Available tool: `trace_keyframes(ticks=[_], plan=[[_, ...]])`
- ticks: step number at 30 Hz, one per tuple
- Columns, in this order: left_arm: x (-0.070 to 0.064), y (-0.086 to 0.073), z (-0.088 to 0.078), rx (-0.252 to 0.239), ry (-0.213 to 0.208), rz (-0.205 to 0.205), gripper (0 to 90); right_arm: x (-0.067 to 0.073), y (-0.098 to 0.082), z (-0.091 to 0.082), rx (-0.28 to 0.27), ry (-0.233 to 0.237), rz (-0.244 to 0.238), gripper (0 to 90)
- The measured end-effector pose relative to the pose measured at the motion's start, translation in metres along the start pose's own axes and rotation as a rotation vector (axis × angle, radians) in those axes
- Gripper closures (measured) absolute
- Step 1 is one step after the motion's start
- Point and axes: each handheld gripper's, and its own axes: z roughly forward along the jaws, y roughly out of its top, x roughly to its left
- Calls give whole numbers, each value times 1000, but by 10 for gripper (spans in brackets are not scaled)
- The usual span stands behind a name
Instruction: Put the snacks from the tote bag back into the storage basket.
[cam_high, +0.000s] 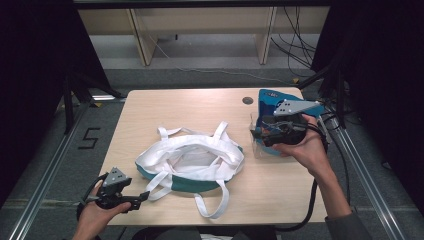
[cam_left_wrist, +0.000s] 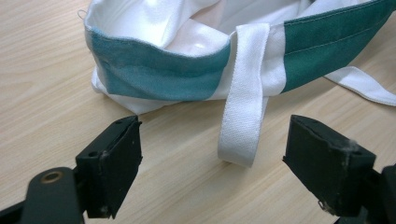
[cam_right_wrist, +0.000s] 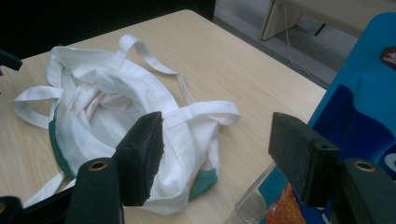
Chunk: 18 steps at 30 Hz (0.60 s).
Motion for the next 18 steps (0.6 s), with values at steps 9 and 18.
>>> trace_keyframes(ticks=[9,18], plan=[[-1,0,-1,0,3,-11,182,-2,-12,10,2,38,9,359],[-1,-1,-2,-5,-3,-18,181,5,-20,14,15,50,-1,349]])
